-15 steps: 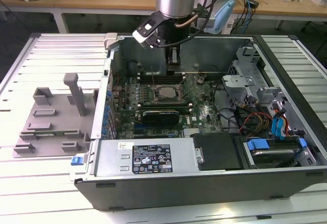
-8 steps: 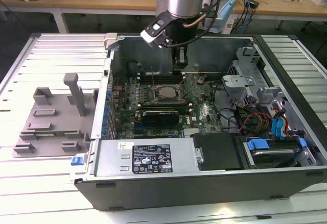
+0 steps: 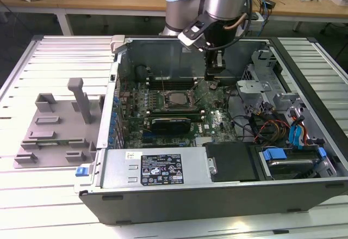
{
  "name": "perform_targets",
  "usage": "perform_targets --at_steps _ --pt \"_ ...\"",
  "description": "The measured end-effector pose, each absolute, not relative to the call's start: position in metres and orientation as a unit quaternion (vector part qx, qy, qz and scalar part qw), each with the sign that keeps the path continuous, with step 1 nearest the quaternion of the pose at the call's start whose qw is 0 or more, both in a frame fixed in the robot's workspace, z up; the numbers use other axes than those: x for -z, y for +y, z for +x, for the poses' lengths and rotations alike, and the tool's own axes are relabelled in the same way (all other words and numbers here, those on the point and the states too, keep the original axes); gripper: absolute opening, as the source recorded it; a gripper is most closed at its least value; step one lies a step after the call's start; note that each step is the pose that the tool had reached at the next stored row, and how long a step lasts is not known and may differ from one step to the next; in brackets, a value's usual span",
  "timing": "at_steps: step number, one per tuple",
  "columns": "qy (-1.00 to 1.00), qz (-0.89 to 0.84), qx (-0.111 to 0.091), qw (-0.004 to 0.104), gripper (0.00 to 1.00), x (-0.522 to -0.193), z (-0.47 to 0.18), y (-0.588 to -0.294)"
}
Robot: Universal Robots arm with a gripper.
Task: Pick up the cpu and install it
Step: 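Close the cpu cover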
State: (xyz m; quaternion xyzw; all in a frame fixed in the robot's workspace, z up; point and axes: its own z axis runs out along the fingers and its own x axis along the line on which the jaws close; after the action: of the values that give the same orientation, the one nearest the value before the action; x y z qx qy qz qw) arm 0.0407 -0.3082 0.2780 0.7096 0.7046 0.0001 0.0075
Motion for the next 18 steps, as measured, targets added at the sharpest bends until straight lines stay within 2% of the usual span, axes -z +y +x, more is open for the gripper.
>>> perform_targets --at_steps 6,11,18 --pt "0.705 0.71 0.0 0.007 0.11 -0.277 0.055 -0.308" --pt "0.705 0.71 0.0 0.007 0.11 -0.257 0.055 -0.308" --pt "0.705 0.71 0.0 0.008 0.11 -0.25 0.044 -0.308"
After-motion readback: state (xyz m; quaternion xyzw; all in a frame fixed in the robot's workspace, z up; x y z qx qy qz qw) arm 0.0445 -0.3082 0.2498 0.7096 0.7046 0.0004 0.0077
